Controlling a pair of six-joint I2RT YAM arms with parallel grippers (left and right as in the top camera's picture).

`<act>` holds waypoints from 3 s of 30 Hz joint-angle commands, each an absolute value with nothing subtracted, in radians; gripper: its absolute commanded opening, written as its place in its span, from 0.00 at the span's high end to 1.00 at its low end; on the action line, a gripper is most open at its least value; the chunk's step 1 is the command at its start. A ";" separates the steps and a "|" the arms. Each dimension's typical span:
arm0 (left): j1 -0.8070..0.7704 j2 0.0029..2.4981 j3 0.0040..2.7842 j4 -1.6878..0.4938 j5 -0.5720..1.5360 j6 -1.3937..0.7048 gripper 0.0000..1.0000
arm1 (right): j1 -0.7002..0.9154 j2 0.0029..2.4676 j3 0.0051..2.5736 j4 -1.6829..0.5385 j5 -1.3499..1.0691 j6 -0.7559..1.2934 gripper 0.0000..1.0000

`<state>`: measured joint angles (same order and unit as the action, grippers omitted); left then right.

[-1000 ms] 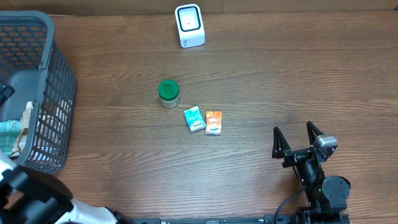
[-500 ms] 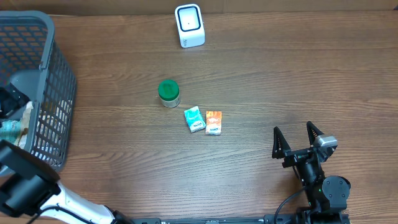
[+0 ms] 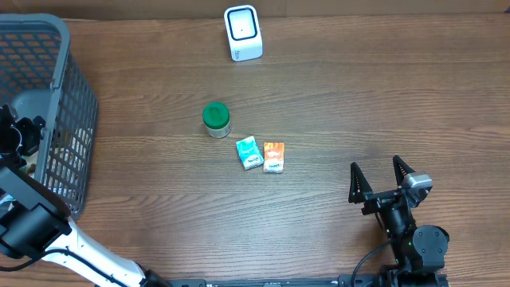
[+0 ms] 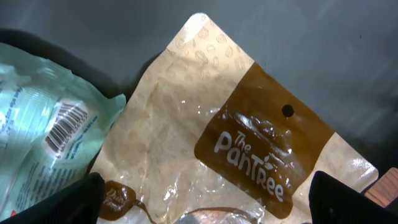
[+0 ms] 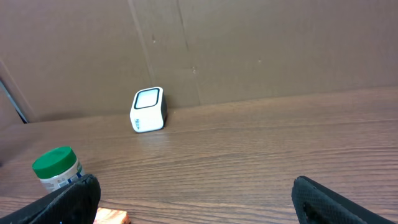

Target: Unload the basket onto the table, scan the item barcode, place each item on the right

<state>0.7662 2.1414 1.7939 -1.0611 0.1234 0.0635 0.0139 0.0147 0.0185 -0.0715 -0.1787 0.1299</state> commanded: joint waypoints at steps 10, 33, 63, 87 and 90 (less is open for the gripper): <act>0.764 2.145 1.794 -1.032 0.121 0.109 0.11 | 0.011 0.003 0.008 -0.065 -0.174 0.126 0.00; 0.757 2.232 1.790 -0.990 0.131 0.136 0.12 | 0.011 0.003 0.008 -0.065 -0.174 0.126 0.00; 0.757 2.266 1.905 -1.090 0.182 0.089 0.87 | 0.011 0.003 0.008 -0.065 -0.174 0.126 0.00; 0.759 1.935 2.249 -1.242 0.393 -0.043 0.93 | 0.011 0.003 0.008 -0.065 -0.174 0.126 0.00; 0.759 1.879 2.249 -1.229 0.393 -0.043 0.90 | 0.011 0.003 0.008 -0.065 -0.174 0.126 0.00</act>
<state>0.7654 1.9419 2.2242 -1.2346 0.3668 -0.0235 0.0135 0.0147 0.0185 -0.0708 -0.1791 0.1307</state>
